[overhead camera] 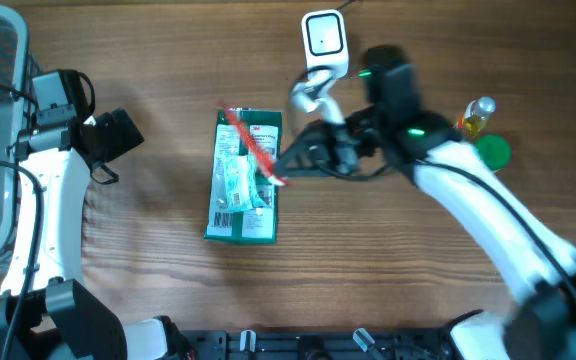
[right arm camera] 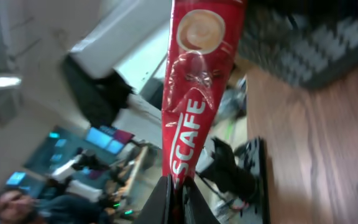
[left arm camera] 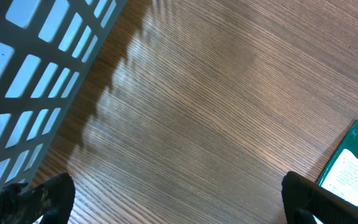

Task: Scan the item barcode
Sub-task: 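Lift the Nescafe sachet and hold it up to the scanner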

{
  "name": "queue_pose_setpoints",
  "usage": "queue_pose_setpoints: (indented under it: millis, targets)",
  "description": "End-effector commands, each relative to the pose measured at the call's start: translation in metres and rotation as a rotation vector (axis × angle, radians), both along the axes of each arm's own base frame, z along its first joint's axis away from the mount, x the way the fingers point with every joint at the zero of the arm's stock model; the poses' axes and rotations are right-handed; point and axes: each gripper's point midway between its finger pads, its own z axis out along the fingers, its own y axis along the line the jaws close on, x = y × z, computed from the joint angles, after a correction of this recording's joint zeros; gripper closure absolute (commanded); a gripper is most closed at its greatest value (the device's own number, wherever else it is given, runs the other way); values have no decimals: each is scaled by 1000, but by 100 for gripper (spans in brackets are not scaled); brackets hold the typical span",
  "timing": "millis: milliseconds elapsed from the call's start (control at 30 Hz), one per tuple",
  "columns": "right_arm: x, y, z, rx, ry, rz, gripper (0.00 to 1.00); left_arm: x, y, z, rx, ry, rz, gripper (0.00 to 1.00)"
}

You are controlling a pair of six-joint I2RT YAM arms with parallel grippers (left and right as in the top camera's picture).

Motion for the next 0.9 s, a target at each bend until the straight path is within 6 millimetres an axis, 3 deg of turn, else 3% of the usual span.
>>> queue_pose_setpoints:
  millis: [0,100,167,233,300,400,467,533,667,867]
  targets:
    - [-42,-44,73,105,-210,-29,96,2,3,6,12,-15,-6,0]
    - [-81,-72,113,157,-405,-96,96,2,3,6,12,-15,-6,0]
    - [-102,-81,127,175,-483,-114,96,2,3,6,12,-15,-6,0]
    - [-113,-85,133,184,-526,-128,96,2,3,6,12,-15,-6,0]
    - [-106,-83,135,175,-535,-188,96,2,3,6,12,-15,-5,0]
    - [-31,-80,123,42,-412,-566,96,2,3,6,12,-15,-5,0]
    - [43,-102,88,-150,-276,-944,96,2,3,6,12,-15,-6,0]
    - [87,-123,52,-315,-266,-1127,96,2,3,6,12,-15,-6,0]
    - [124,-119,19,-422,-207,-1134,96,2,3,6,12,-15,-6,0]
    - [190,-122,20,-706,-241,-1157,96,2,3,6,12,-15,-6,0]
